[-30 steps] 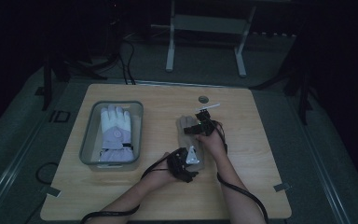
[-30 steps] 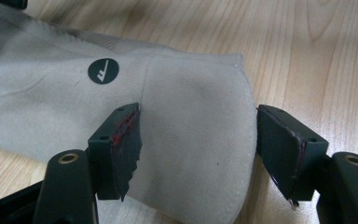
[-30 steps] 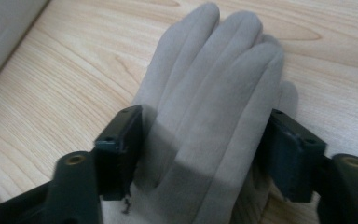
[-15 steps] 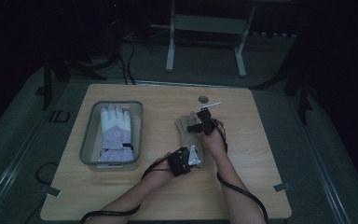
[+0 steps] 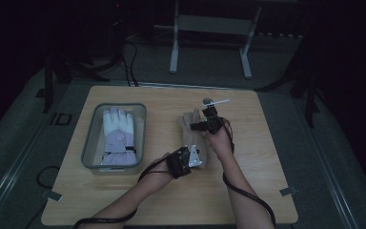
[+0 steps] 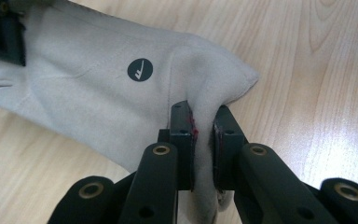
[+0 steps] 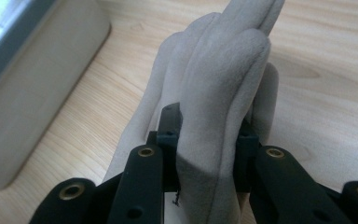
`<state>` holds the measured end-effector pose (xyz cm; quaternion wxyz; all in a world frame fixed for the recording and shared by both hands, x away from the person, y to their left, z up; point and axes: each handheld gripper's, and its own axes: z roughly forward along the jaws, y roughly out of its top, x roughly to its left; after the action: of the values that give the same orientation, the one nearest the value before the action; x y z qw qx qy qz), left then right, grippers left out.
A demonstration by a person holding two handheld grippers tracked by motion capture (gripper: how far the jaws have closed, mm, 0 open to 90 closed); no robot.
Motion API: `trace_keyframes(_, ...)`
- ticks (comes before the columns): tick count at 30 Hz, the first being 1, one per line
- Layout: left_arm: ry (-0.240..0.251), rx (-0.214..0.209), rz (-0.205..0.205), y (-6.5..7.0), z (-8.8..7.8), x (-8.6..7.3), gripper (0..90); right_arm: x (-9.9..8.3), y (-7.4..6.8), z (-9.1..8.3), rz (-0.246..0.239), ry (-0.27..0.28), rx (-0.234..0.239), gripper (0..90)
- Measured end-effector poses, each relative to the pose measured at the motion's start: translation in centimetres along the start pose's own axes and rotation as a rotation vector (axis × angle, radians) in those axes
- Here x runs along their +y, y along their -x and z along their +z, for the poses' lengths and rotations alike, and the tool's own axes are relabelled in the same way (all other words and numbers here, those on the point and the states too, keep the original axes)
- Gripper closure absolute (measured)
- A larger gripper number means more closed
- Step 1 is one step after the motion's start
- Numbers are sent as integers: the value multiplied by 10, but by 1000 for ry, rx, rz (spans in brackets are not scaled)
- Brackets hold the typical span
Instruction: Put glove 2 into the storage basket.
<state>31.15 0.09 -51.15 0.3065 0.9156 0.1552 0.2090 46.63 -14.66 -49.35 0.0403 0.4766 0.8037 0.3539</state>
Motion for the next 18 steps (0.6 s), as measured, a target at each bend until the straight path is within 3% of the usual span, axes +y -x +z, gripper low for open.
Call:
trace_keyframes(11,7,53,30,-5,-35,-1,822,18,-26,-12,-40,30,23,722)
trace_keyframes(15,9,59,18,-7,-41,-2,822,24,-35,-13,-55,39,29,722)
trace_keyframes(18,8,75,13,-14,-56,-7,822,35,-49,-16,-79,47,36,722)
